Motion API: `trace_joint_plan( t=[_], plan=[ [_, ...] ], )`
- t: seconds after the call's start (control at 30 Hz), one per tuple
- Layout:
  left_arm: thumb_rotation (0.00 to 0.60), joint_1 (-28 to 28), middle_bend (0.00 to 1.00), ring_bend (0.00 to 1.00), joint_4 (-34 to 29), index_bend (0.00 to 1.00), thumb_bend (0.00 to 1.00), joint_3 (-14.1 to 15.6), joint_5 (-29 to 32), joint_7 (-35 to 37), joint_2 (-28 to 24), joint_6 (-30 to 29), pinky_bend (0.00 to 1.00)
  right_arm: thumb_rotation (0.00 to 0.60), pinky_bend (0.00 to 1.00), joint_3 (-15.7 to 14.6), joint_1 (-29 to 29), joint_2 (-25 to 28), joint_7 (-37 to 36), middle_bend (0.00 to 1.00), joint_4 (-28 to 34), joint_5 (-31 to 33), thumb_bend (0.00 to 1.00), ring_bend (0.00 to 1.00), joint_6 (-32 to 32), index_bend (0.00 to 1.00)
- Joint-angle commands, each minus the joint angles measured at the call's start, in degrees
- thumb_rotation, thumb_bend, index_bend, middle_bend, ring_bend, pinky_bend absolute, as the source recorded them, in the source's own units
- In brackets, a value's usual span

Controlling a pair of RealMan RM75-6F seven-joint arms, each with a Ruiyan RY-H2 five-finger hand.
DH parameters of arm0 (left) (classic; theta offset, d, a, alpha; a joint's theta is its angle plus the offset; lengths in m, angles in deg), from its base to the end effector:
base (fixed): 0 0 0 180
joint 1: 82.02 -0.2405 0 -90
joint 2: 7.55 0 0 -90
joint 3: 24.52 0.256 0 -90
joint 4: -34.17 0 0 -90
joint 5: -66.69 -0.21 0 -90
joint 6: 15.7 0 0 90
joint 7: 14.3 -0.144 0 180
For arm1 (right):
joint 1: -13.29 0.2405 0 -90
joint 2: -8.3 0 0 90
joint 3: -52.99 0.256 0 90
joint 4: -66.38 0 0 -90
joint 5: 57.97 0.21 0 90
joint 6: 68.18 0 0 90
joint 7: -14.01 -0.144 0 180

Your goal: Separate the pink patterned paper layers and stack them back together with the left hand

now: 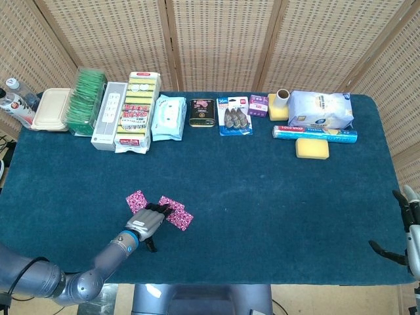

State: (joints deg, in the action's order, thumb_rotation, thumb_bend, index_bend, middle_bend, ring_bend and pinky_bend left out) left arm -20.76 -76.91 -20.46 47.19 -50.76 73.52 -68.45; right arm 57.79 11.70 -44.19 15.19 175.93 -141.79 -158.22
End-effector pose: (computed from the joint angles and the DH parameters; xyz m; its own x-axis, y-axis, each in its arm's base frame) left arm -0.1286 0.2674 -0.0349 0.4722 0.7124 0.5192 0.8744 -0.3035 -0.3786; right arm -0.2791 -0.1520 0.2116 0.3279 0.0688 0.9422 -0.9414 0.1072 0.3198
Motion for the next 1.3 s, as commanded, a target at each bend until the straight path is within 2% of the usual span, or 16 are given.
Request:
trace_joint_plan(
  t=[0.03,0.5,0.83,1.03,1.3],
  plan=[
    [0.6,-0.06,0.0,0.05,0.99,0.0,0.06,0.01,0.47,0.68,-0.49,0.36,0.03,0.6,0.0,0.03,-0.05,0.14,-0.17,0.0,0.06,0.08,0.0,0.0,-0.06,0.0],
    [0.6,-0.47,0.0,0.05,7.62,0.0,0.06,-0.82,2.13,4.96,-2.27,4.14,0.03,0.6,0.0,0.03,0.02,0.03,0.02,0.0,0.25,0.13,0.0,0.0,0.02,0.0],
    [0.6,0.45,0.0,0.05,9.85,0.0,0.06,-1.94,2.83,5.69,-1.66,4.73,0.03,0.6,0.0,0.04,0.06,0.04,-0.06,0.0,0.26,0.21,0.0,0.0,0.11,0.0],
    [0.6,0.91,0.0,0.05,9.44,0.0,0.06,-1.8,2.8,5.58,-1.44,4.91,0.03,0.6,0.0,0.17,0.04,0.18,-0.27,0.0,0.32,0.48,0.0,0.0,0.05,0.0],
    [0.6,0.16,0.0,0.05,6.09,0.0,0.07,-1.41,-0.3,5.92,-3.05,2.93,0.03,0.6,0.0,0.11,0.08,0.25,-0.38,0.0,0.42,0.35,0.0,0.0,0.15,0.0]
  ],
)
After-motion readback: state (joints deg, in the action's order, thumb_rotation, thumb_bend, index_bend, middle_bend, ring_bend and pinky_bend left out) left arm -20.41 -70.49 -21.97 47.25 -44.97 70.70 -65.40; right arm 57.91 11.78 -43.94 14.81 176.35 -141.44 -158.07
